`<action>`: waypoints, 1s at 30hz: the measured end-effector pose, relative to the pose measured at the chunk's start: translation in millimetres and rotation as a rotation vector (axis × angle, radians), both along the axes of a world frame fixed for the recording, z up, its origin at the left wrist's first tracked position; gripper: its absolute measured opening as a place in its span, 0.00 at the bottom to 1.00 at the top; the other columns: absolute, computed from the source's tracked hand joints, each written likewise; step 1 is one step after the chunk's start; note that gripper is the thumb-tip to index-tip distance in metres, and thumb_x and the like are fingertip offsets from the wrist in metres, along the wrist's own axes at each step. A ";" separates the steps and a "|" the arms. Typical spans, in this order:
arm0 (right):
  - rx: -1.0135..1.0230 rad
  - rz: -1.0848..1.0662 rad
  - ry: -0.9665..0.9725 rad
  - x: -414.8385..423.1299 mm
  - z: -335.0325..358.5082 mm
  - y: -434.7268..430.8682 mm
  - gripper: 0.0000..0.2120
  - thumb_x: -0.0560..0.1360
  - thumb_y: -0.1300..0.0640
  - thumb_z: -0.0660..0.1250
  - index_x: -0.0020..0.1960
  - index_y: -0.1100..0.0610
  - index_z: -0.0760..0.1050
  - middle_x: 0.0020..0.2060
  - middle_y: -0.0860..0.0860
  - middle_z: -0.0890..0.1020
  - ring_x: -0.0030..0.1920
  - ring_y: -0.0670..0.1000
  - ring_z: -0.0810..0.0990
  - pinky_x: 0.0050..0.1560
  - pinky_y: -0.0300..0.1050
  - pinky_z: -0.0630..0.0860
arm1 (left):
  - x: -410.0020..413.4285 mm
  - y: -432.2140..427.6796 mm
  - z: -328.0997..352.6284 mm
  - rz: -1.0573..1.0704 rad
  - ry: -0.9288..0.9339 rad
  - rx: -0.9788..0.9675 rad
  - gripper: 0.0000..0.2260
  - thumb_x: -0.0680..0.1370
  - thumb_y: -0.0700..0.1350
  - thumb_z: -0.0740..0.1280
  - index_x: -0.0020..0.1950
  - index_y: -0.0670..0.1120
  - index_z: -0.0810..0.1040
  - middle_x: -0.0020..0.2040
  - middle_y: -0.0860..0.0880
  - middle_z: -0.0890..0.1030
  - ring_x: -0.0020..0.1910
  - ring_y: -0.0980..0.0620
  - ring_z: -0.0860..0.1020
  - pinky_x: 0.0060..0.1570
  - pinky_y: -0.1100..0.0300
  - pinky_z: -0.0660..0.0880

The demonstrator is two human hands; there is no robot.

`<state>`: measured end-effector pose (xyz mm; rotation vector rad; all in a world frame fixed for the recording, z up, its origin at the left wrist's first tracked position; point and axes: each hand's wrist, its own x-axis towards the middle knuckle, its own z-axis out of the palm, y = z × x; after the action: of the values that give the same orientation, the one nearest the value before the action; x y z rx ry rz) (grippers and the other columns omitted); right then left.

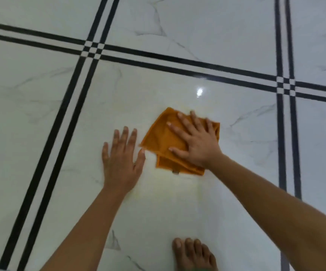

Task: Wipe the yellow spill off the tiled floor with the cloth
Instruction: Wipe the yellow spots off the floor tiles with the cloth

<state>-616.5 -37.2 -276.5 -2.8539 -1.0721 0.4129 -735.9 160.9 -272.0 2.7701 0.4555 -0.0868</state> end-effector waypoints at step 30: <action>0.010 -0.418 -0.077 -32.5 -1.3 -6.7 0.34 0.70 0.30 0.43 0.75 0.40 0.50 0.76 0.48 0.51 0.76 0.58 0.48 0.69 0.66 0.49 | -42.7 -13.4 -10.2 -0.109 0.044 0.047 0.27 0.78 0.57 0.46 0.75 0.49 0.56 0.75 0.46 0.58 0.74 0.46 0.56 0.69 0.46 0.50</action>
<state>-648.9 -43.9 -277.8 -2.9935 -0.4562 0.2651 -778.6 147.5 -282.2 2.8428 0.3204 -0.1648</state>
